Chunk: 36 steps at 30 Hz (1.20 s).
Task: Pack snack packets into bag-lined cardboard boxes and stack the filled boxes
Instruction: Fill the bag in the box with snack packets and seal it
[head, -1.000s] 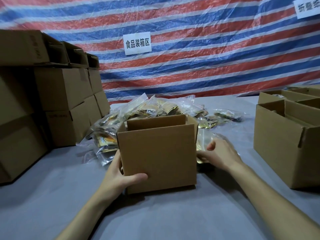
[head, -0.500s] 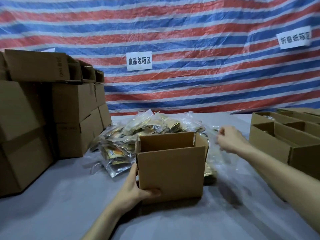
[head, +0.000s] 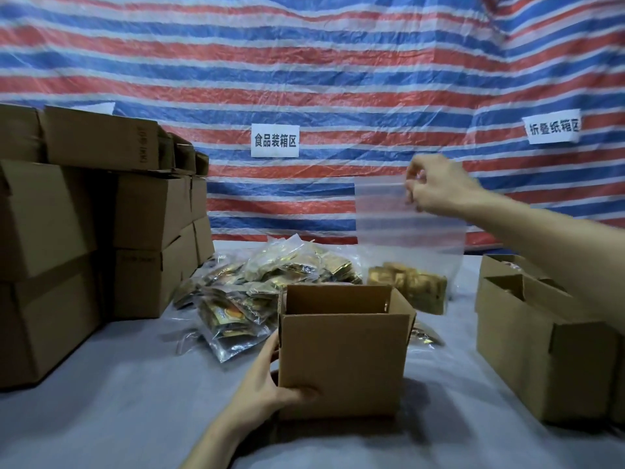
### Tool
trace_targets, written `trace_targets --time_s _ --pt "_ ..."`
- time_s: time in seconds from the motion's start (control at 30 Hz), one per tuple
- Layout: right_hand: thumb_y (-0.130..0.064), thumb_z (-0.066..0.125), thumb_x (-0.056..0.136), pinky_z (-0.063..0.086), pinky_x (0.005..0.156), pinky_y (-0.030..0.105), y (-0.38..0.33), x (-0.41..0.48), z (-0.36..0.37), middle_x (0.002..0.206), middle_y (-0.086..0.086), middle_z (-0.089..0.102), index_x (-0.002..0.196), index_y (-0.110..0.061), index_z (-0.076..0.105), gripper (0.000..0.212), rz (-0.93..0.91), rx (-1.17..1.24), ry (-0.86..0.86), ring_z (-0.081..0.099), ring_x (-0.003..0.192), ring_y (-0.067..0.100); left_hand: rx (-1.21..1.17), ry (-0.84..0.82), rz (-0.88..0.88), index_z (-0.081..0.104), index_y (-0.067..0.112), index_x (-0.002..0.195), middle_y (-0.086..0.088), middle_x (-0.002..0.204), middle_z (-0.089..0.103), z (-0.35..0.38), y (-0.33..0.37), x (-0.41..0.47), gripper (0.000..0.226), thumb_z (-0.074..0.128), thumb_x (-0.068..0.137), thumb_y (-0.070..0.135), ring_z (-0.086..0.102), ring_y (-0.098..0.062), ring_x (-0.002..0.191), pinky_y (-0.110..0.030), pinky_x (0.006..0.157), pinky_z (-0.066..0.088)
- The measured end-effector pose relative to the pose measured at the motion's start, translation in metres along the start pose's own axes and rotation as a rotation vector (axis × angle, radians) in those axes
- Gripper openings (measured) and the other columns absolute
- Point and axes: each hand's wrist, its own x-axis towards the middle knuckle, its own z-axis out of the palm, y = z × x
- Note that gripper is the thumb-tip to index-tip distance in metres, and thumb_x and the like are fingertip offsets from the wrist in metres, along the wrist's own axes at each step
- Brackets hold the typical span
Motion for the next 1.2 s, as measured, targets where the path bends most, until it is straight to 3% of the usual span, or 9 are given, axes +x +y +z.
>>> trace_targets --time_s 0.17,0.3,0.43,0.6,0.73,0.83,0.97,1.2 --pt "-0.017 0.056 0.098 0.057 0.085 0.053 -0.021 0.011 -0.016 0.09 0.005 0.073 0.096 -0.019 0.058 0.003 -0.044 0.153 0.154 0.071 0.087 0.029 0.004 -0.014 0.005 0.043 0.025 0.148 -0.001 0.128 0.069 0.002 -0.002 0.001 0.111 0.1 0.053 0.016 0.069 -0.02 0.114 -0.026 0.085 0.056" --pt "-0.019 0.054 0.102 0.06 0.08 0.049 -0.038 0.014 -0.02 0.09 0.004 0.073 0.104 -0.018 0.057 0.004 -0.077 0.22 0.231 0.072 0.076 0.017 -0.015 -0.014 -0.001 0.044 0.024 0.147 -0.002 0.125 0.07 0.003 0.0 0.0 0.108 0.098 0.054 0.013 0.07 -0.021 0.111 -0.027 0.083 0.057" --pt "-0.018 0.056 0.103 0.059 0.069 0.039 -0.052 0.011 -0.016 0.095 0.007 0.073 0.107 -0.015 0.058 0.005 -0.112 0.262 0.2 0.071 0.075 0.012 0.002 -0.004 0.001 0.045 0.028 0.146 0.003 0.124 0.071 0.005 0.005 -0.002 0.108 0.098 0.052 0.021 0.068 -0.017 0.113 -0.029 0.087 0.055" --pt "-0.018 0.056 0.102 0.06 0.079 0.046 -0.063 0.004 -0.007 0.085 0.003 0.073 0.102 -0.016 0.058 0.003 -0.17 0.255 0.15 0.072 0.078 0.021 0.007 0.007 0.003 0.046 0.029 0.145 0.004 0.124 0.07 0.006 0.008 -0.002 0.107 0.097 0.051 0.021 0.066 -0.019 0.116 -0.03 0.089 0.055" --pt "-0.015 0.056 0.102 0.058 0.064 0.034 -0.063 -0.004 0.0 0.08 0.001 0.073 0.096 -0.016 0.059 0.006 -0.217 0.273 0.086 0.073 0.073 0.02 0.005 0.001 -0.005 0.047 0.032 0.144 0.004 0.124 0.07 0.005 0.008 -0.002 0.105 0.097 0.053 0.021 0.067 -0.02 0.114 -0.03 0.088 0.055" --pt "-0.013 0.056 0.101 0.059 0.073 0.042 -0.059 -0.01 0.008 0.08 0.003 0.073 0.089 -0.018 0.058 0.013 -0.229 0.286 0.016 0.072 0.073 0.022 0.009 0.005 -0.005 0.049 0.037 0.142 0.002 0.126 0.069 0.005 0.008 -0.002 0.102 0.098 0.054 0.021 0.067 -0.023 0.114 -0.035 0.09 0.056" --pt "-0.01 0.057 0.1 0.058 0.084 0.051 -0.049 -0.021 0.024 0.084 0.004 0.073 0.087 -0.017 0.058 0.015 -0.226 0.291 -0.126 0.071 0.082 0.026 0.02 0.009 -0.002 0.048 0.033 0.143 0.002 0.124 0.07 0.005 0.006 -0.002 0.102 0.096 0.055 0.015 0.068 -0.021 0.114 -0.028 0.086 0.055" --pt "-0.017 0.05 0.105 0.06 0.072 0.032 -0.033 -0.046 0.049 0.086 -0.002 0.079 0.099 -0.013 0.054 0.009 -0.201 0.315 -0.515 0.076 0.08 0.013 0.023 0.011 -0.004 0.049 0.032 0.143 0.001 0.126 0.069 0.005 0.006 -0.001 0.101 0.096 0.056 0.015 0.067 -0.023 0.116 -0.031 0.091 0.054"
